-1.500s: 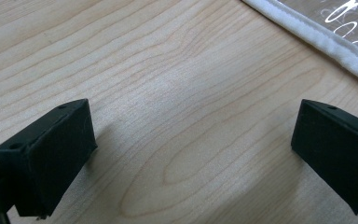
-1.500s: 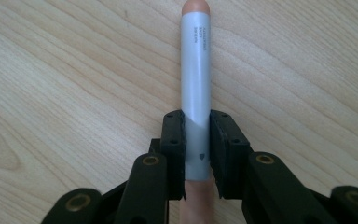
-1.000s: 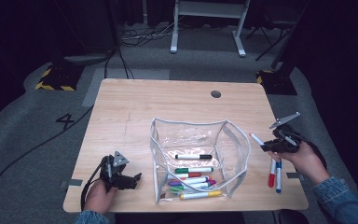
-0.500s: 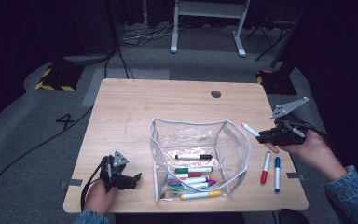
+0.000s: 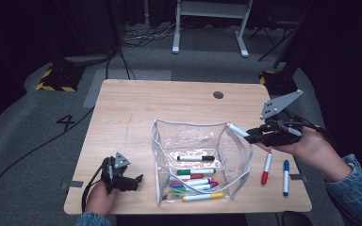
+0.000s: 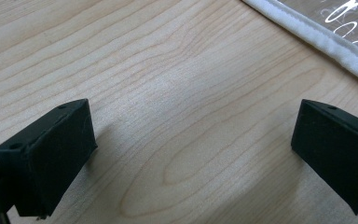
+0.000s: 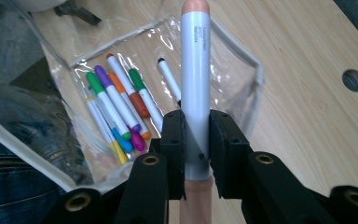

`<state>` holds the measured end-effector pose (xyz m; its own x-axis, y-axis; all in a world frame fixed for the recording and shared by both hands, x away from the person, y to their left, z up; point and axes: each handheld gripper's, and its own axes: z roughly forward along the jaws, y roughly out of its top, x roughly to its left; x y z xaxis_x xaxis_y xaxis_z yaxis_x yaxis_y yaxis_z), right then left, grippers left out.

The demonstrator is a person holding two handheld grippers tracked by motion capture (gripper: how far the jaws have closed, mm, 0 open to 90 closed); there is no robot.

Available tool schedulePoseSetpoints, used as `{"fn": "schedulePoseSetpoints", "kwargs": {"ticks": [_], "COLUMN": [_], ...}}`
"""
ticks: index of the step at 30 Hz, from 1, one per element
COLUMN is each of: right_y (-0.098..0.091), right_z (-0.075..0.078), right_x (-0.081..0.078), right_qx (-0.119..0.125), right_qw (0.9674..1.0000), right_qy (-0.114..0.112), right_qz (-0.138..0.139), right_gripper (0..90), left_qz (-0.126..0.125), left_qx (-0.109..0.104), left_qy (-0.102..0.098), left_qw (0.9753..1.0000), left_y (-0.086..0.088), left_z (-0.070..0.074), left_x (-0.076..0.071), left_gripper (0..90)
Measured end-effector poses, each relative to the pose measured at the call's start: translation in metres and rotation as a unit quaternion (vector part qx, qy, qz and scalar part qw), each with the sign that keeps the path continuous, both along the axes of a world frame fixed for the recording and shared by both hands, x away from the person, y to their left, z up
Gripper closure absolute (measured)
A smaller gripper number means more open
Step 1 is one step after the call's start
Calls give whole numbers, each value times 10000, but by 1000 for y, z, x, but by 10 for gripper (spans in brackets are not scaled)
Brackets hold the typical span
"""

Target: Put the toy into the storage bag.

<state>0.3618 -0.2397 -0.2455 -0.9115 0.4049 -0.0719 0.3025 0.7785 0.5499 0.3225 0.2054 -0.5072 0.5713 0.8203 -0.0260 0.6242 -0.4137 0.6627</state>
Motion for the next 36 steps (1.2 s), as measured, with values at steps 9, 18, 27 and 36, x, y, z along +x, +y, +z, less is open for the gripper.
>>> {"fn": "schedulePoseSetpoints", "kwargs": {"ticks": [9, 18, 27, 36], "right_y": [40, 78, 110, 133], "right_z": [4, -6, -34, -63], "right_x": [-9, -14, -16, -17], "right_qx": [-44, -260, -674, -1131], "right_qw": [9984, 9950, 9886, 9806], "right_qy": [37, 154, 412, 687], "right_qz": [555, 947, 1281, 1446], "right_gripper": [766, 767, 766, 766], "left_qz": [-1, 0, 0, -12], "left_qx": [-1, 1, 1, 0], "left_qy": [-3, 1, 2, 7], "left_qw": [10000, 10000, 10000, 10000], "left_y": [0, 0, 0, 0], "left_z": [0, 0, 0, 0], "left_x": [0, 0, 0, 0], "left_gripper": [0, 0, 0, 0]}}
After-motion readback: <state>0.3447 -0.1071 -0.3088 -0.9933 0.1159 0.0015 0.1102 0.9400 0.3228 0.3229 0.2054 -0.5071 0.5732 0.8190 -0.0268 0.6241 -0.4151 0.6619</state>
